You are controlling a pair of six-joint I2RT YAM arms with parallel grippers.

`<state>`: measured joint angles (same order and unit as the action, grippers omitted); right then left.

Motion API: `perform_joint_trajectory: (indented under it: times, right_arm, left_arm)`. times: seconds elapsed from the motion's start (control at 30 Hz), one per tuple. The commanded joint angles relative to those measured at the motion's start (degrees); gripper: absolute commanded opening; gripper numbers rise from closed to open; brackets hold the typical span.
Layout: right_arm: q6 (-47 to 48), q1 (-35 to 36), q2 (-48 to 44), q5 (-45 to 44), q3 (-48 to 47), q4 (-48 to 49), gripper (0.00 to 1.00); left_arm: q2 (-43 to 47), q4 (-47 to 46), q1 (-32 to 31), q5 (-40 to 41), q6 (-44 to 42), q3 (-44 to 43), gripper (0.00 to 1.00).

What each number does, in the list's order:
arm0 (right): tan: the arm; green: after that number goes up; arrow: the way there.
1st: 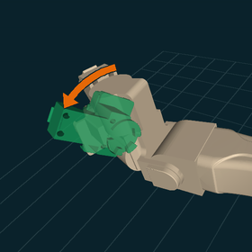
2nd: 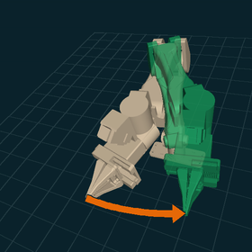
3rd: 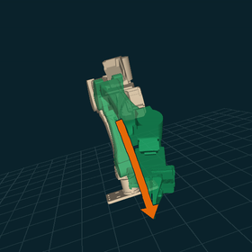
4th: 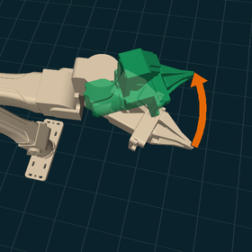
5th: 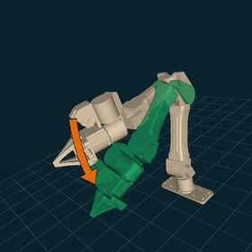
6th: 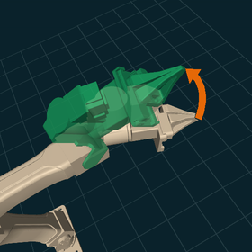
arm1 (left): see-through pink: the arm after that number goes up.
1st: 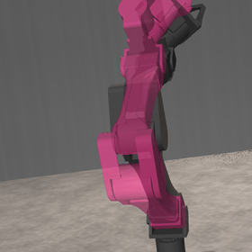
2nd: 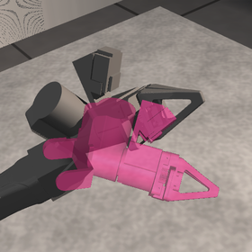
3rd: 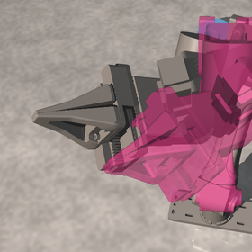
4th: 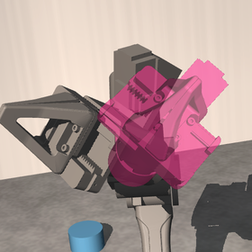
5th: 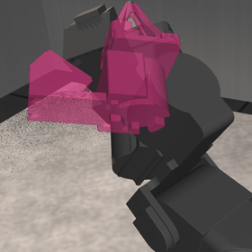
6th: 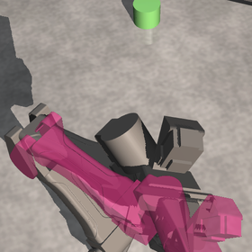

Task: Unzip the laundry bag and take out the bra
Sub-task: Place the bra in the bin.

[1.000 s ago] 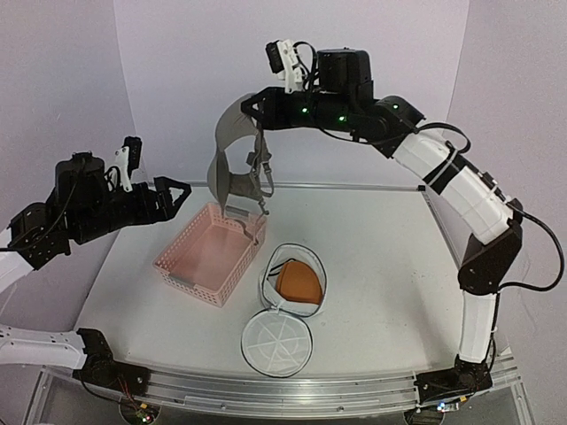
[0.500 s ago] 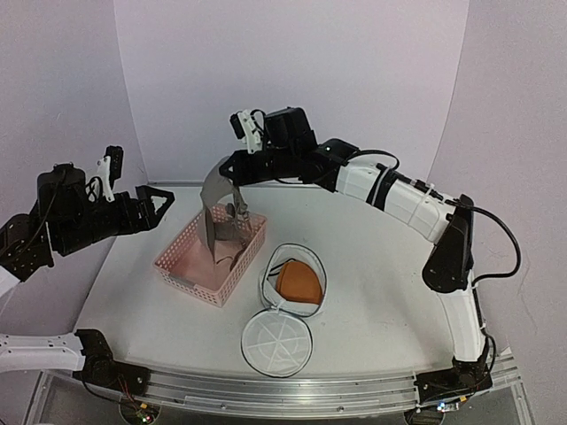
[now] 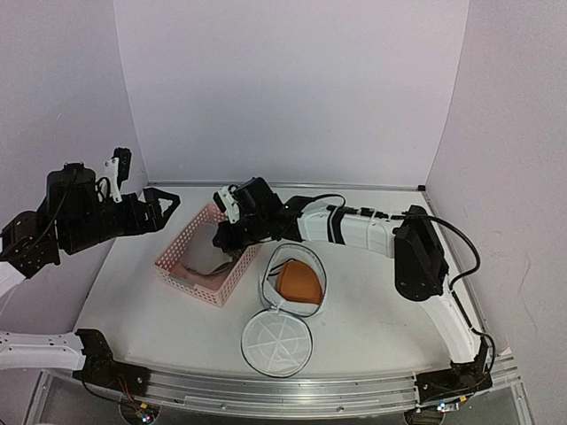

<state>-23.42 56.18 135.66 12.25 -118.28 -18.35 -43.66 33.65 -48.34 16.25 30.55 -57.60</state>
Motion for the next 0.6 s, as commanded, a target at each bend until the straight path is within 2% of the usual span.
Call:
perform_joint_trajectory:
  times: [0.0, 0.07, 0.27, 0.33, 0.43, 0.57]
  right_arm:
    - [-2.25, 2.57, 1.77, 0.45, 0.53, 3.52, 0.0]
    - [-2.62, 2.97, 2.42, 0.11, 1.19, 3.58, 0.0]
    - [-2.87, 3.12, 1.07, -3.66, 3.98, 3.5, 0.37]
    - [-2.1, 3.14, -0.94, -5.33, 4.76, 3.47, 0.44]
    - [-1.09, 3.13, -4.76, -7.1, 6.29, 3.48, 0.49]
    - [-0.29, 3.06, -11.25, -9.22, 9.22, 3.42, 0.5]
  left_arm:
    - [-0.82, -0.56, -0.08, 0.38, 0.22, -1.13, 1.0]
    - [-1.19, -0.51, -0.09, 0.24, 0.21, -1.28, 1.0]
    - [-2.27, -0.68, -0.1, -0.17, 0.39, -1.46, 1.0]
    - [-2.76, -0.69, -0.09, -0.17, 0.3, -1.62, 1.0]
    - [-3.51, -0.77, -0.09, -0.29, 0.17, -1.98, 1.0]
    - [-4.44, -0.9, -0.03, -0.23, -0.16, -2.22, 1.0]
